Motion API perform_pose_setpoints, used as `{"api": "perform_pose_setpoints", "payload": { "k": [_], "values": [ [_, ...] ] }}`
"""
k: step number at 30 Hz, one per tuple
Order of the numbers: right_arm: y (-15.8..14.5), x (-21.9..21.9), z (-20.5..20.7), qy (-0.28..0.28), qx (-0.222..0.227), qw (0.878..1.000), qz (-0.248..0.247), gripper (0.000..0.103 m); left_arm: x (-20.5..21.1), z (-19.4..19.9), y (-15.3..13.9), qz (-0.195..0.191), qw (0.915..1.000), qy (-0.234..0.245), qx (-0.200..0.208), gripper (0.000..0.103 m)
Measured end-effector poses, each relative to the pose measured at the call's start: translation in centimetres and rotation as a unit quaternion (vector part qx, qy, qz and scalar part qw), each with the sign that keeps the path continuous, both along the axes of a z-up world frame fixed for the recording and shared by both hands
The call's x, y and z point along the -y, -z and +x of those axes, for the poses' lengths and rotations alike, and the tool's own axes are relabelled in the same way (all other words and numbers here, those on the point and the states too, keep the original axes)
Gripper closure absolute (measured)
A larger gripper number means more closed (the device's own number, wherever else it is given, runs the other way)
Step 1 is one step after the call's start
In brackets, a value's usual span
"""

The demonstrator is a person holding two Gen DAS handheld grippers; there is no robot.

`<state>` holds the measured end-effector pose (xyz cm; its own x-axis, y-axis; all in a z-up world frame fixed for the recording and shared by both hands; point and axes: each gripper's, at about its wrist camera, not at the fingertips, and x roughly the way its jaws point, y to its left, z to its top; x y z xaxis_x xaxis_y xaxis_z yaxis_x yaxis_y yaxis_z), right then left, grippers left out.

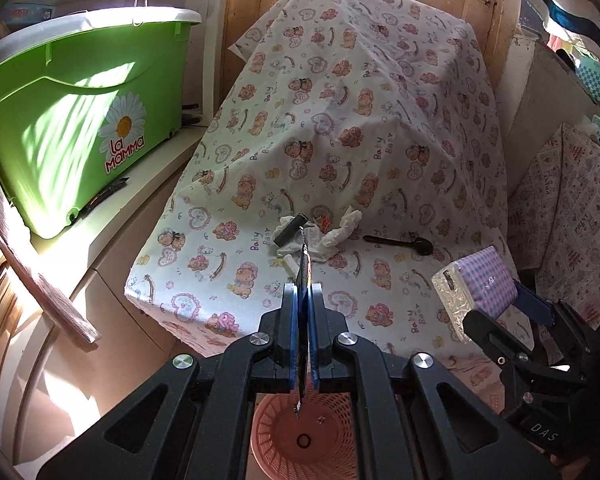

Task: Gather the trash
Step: 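Carry the tissue pack and black strip over the pink wastebasket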

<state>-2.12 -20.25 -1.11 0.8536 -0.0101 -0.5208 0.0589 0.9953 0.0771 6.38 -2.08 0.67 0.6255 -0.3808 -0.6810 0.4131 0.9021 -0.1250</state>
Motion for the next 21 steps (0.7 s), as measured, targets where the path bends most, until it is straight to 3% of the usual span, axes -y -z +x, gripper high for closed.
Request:
{"api": "perform_pose_setpoints", "payload": {
  "k": [5, 10, 21],
  "values": [
    [0.5, -1.1, -2.8, -0.022, -0.011, 1.000, 0.012, 0.029, 0.0, -2.1, 1.4, 0.016, 0.9998, 0.000, 0.011, 0.099],
    [2.4, -1.8, -3.7, -0.035, -0.040, 0.999, 0.005, 0.029, -0.3, -1.9, 4.2, 0.004, 0.9992, 0.003, -0.039, 0.099],
    [5.5, -2.1, -2.8, -0.072, -0.114, 0.990, 0.041, 0.029, -0.1, -1.2, 7.5, -0.016, 0.9910, 0.023, -0.130, 0.099]
  ]
}}
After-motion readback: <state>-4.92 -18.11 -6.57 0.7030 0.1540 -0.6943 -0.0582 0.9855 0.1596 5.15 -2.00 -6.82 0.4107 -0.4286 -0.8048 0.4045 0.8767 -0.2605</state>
